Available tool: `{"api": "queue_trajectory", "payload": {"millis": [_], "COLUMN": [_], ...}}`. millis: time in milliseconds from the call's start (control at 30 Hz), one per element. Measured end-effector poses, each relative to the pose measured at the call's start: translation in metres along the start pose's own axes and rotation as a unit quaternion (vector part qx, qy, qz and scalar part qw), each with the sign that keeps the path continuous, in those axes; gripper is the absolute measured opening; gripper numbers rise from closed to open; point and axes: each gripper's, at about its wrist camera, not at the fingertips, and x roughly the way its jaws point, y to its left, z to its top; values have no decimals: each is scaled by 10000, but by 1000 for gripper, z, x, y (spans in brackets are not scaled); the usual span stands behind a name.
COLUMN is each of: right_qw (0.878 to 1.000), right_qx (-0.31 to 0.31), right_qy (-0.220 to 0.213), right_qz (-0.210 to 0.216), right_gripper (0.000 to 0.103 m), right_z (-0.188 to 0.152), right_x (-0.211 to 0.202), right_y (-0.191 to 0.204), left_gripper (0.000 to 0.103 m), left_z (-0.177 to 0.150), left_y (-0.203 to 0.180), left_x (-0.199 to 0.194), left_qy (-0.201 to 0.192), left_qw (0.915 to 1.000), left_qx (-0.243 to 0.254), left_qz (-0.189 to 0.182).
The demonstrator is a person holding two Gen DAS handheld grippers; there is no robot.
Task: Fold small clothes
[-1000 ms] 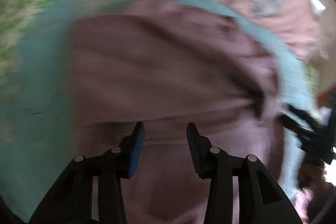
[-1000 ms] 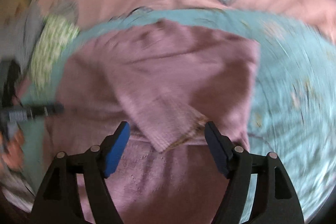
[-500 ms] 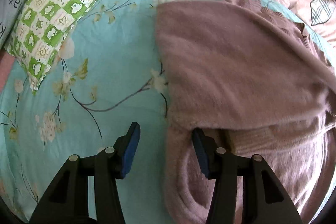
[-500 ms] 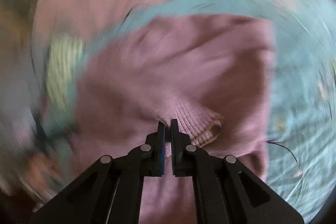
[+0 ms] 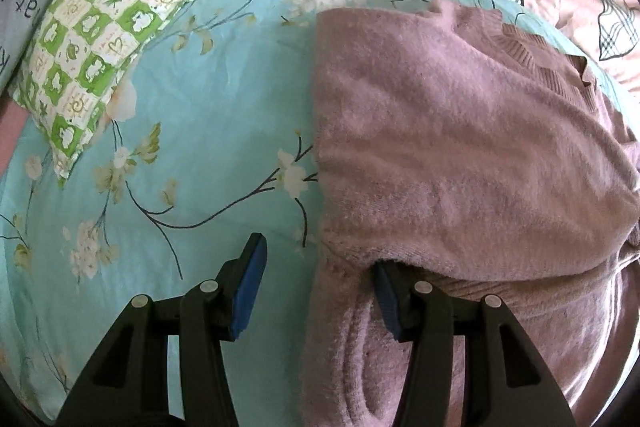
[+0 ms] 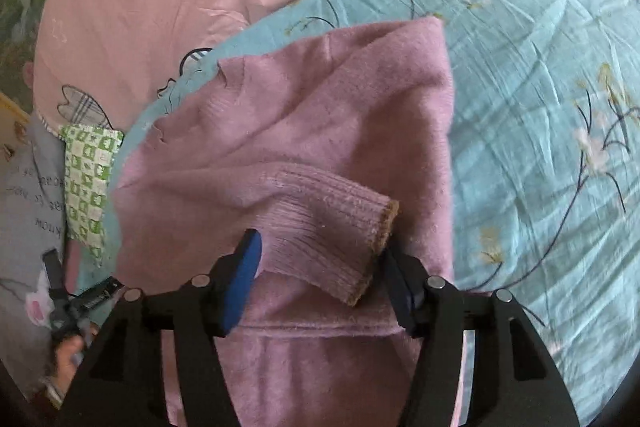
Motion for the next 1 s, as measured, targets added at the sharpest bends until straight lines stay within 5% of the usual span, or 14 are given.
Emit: {"api": "queue_trajectory", "payload": {"millis": [33,67,167,300,500,700,867,933,1000], "right_qw": [10000,9999,9992,9898,9948,9969,9955,9903,9841], "right_qx": [-55,-46,196,778,996,723,205,89,53], "right_qy": [41,148,92,-772,-116,146,482,602,576], "right_qz": [-4,52,350,909,172,-261,-787,-1246,-1680], "right_gripper": [42,4,5,4,4,4,5,17,40], "right_z": [0,-1,4,11,-8,-18,-18,-16,-13], "right_x": [4,7,-12,-81,-62,-45,-34,-34,-41], "right_y": [2,3,5,-11,-49,-42,-29,-29,-27], "left_gripper": [53,53,53,53,53,56,58,58,58], "left_z": [2,-1,-3,-7,-15,-18,-26,-35,-46], "left_y": [0,3,5,10,14,37,41,46,48], "left_x": [1,0,-3,-3,-3,-4,-4,-7,-10], "left_qy": [-2,-13,-62,-43,12,74,189,241,338], "left_qw": [10000,10000,9999,9999,9996,9970,9978,9981,9977], "left_qx": [21,56,25,-165,-280,-745,-584,-483,-445], "left_qz": [27,51,87,-13,-67,-184,-245,-312,-393]}}
